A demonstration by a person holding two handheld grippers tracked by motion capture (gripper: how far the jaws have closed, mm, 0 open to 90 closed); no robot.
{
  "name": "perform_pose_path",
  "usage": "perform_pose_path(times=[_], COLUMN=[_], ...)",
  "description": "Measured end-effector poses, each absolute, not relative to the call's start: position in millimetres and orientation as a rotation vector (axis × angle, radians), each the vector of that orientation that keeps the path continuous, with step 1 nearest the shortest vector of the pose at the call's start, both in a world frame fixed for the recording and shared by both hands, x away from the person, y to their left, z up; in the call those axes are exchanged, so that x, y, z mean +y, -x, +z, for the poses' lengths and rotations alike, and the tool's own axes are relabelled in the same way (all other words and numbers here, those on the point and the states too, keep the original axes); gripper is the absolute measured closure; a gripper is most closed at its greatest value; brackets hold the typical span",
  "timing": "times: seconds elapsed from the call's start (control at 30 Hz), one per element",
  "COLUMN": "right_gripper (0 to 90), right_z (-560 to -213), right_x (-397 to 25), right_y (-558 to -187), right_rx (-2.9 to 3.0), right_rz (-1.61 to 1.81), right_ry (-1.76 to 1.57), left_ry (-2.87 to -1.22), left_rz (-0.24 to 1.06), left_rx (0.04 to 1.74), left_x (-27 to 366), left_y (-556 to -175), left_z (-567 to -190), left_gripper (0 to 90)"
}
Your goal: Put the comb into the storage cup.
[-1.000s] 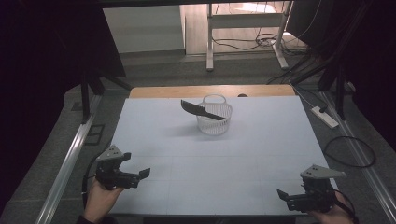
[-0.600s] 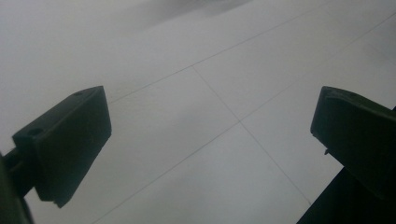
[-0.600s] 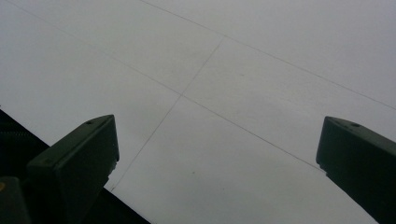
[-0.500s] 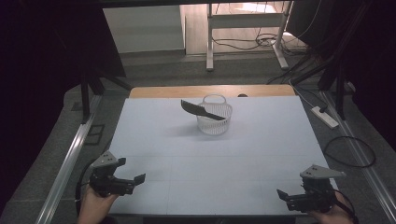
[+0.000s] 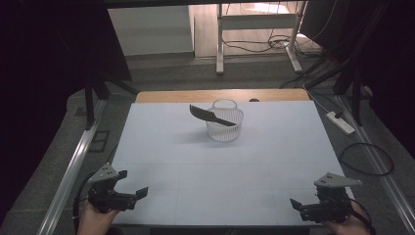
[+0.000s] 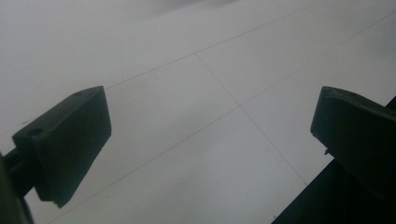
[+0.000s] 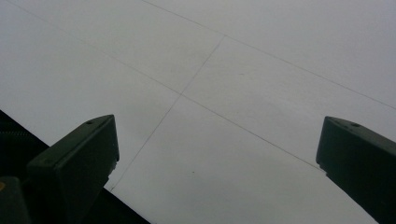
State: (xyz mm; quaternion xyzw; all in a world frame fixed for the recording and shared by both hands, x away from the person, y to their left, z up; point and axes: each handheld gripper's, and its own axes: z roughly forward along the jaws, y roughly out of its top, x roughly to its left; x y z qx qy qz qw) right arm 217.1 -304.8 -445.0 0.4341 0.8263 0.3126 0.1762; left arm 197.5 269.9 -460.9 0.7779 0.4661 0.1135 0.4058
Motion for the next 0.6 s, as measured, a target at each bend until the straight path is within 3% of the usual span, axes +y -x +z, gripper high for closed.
perform_pose_path(times=[0.6], right_gripper=[0.0], right_z=[-445], right_x=[-304], right_y=[-217], right_rx=[2.342], right_rz=[0.88], right_ry=[-1.228], left_ry=[-1.97], left_rz=[0.304], left_rx=[1.189], left_x=[274], left_y=[-186], left_z=[-462], left_gripper=[0.0])
